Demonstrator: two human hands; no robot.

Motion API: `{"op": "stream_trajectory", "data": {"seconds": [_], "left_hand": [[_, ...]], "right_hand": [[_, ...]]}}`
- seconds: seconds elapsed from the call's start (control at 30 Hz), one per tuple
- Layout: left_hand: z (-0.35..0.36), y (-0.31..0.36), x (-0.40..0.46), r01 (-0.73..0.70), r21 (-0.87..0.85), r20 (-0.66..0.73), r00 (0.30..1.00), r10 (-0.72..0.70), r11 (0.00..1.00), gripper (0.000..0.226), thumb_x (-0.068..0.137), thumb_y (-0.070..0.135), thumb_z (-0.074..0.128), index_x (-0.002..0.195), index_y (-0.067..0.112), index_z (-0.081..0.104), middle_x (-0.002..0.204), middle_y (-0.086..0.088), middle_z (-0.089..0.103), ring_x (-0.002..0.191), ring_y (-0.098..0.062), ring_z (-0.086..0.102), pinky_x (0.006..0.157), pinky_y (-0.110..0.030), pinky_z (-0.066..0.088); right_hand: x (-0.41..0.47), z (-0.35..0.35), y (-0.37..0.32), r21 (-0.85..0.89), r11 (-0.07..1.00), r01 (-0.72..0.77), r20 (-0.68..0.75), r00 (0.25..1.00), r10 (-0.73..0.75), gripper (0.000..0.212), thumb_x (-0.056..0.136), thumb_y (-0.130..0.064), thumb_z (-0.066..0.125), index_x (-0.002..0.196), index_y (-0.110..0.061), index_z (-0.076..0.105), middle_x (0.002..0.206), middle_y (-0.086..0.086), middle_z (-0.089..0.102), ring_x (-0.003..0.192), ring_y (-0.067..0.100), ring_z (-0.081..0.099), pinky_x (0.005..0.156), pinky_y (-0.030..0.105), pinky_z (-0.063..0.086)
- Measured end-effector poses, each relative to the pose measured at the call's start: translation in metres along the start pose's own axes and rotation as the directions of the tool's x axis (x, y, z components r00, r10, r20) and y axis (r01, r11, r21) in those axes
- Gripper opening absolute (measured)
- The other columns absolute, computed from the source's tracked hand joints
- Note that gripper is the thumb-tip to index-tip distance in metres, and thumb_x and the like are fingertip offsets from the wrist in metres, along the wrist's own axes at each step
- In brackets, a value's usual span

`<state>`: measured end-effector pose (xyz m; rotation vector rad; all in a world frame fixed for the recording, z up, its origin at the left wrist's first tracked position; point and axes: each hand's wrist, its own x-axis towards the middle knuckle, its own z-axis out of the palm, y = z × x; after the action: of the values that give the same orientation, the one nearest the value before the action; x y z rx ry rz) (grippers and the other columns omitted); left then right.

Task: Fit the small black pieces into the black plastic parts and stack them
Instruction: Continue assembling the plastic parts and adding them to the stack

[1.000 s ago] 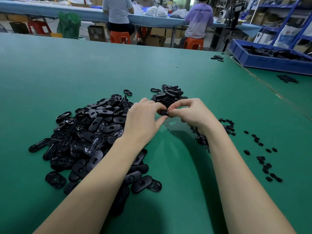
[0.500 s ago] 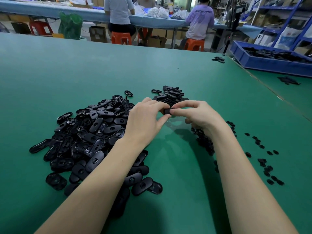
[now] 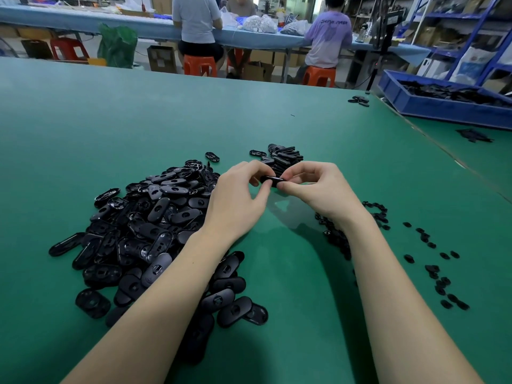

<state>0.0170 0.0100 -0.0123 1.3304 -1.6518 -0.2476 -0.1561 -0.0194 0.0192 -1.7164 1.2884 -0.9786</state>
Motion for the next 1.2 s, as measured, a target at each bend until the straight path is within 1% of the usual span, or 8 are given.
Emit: {"op": "stream_trajectory", "data": {"seconds": [0.07,0.17,0.37,0.57,0.73,0.93,1.1,1.2], "left_hand": [[0.0,-0.001,0.0,0.012,-0.004,0.003,1.0,-0.012,1.0,0.011,0.087,0.027,0.065,0.097,0.032,0.067,0.093,0.015,0.066,0.088,-0.007,0.062,0.072,-0.036,0.053],[-0.001,-0.001,0.0,0.033,-0.011,0.006,0.999,-0.033,0.999,0.012,0.086,0.028,0.07,0.097,0.031,0.068,0.093,0.014,0.066,0.089,-0.008,0.062,0.071,-0.034,0.052],[-0.002,0.002,0.001,0.061,-0.162,0.031,0.998,-0.057,0.985,0.012,0.086,0.006,0.072,0.096,0.014,0.073,0.092,0.0,0.068,0.082,-0.007,0.063,0.071,-0.019,0.057],[-0.002,0.005,0.0,0.056,-0.19,0.044,0.998,-0.048,0.98,0.013,0.087,0.004,0.072,0.095,0.014,0.071,0.092,-0.001,0.067,0.082,-0.006,0.061,0.072,-0.015,0.055],[-0.002,0.004,0.0,0.062,-0.144,0.076,0.996,-0.052,0.988,0.011,0.087,0.006,0.071,0.093,0.015,0.069,0.087,0.006,0.064,0.077,-0.006,0.061,0.074,-0.023,0.056],[-0.002,0.003,0.0,0.05,-0.087,0.098,0.994,-0.041,0.995,0.009,0.088,0.007,0.069,0.095,0.013,0.068,0.088,-0.001,0.066,0.077,-0.018,0.063,0.079,-0.034,0.055],[-0.001,0.001,0.0,0.031,-0.11,0.042,0.999,-0.027,0.993,0.011,0.088,0.008,0.07,0.095,0.015,0.069,0.091,0.002,0.067,0.077,-0.008,0.062,0.076,-0.024,0.055],[-0.001,0.001,0.001,0.045,-0.169,-0.017,0.999,-0.048,0.985,0.012,0.087,0.009,0.071,0.098,0.015,0.07,0.091,0.004,0.068,0.08,-0.005,0.063,0.074,-0.02,0.057]], "right_hand": [[0.0,0.002,0.0,-0.035,0.999,0.012,-0.038,0.999,-0.013,0.011,0.081,-0.023,0.085,0.079,-0.025,0.074,0.072,-0.01,0.074,0.063,-0.001,0.062,0.056,0.009,0.041],[-0.001,0.005,-0.001,-0.078,0.996,0.032,-0.064,0.997,-0.037,0.014,0.082,-0.023,0.084,0.076,-0.026,0.072,0.067,-0.015,0.071,0.054,-0.007,0.056,0.053,0.007,0.038],[-0.004,0.006,-0.002,-0.106,0.993,0.056,-0.071,0.995,-0.064,0.016,0.081,-0.02,0.083,0.074,-0.025,0.069,0.066,-0.015,0.069,0.047,-0.005,0.05,0.051,0.007,0.035],[-0.005,0.005,0.002,-0.106,0.991,0.077,-0.075,0.994,-0.085,0.014,0.08,-0.021,0.082,0.074,-0.026,0.071,0.068,-0.014,0.069,0.044,-0.001,0.046,0.048,0.01,0.033],[-0.004,0.007,0.006,-0.133,0.986,0.098,-0.079,0.991,-0.109,0.013,0.077,-0.02,0.082,0.072,-0.025,0.071,0.068,-0.014,0.071,0.045,-0.001,0.048,0.047,0.009,0.032],[-0.003,0.012,0.01,-0.149,0.98,0.132,-0.111,0.983,-0.149,0.013,0.074,-0.021,0.082,0.071,-0.025,0.07,0.07,-0.01,0.072,0.043,0.002,0.041,0.046,0.012,0.031],[-0.002,0.016,0.013,-0.149,0.974,0.169,-0.127,0.974,-0.188,0.015,0.076,-0.021,0.082,0.074,-0.025,0.068,0.069,-0.012,0.069,0.047,0.001,0.047,0.049,0.011,0.034],[0.001,0.011,0.012,-0.153,0.96,0.237,-0.075,0.965,-0.25,0.019,0.079,-0.026,0.08,0.088,-0.035,0.066,0.077,-0.015,0.068,0.05,0.003,0.045,0.052,0.017,0.041]]}}
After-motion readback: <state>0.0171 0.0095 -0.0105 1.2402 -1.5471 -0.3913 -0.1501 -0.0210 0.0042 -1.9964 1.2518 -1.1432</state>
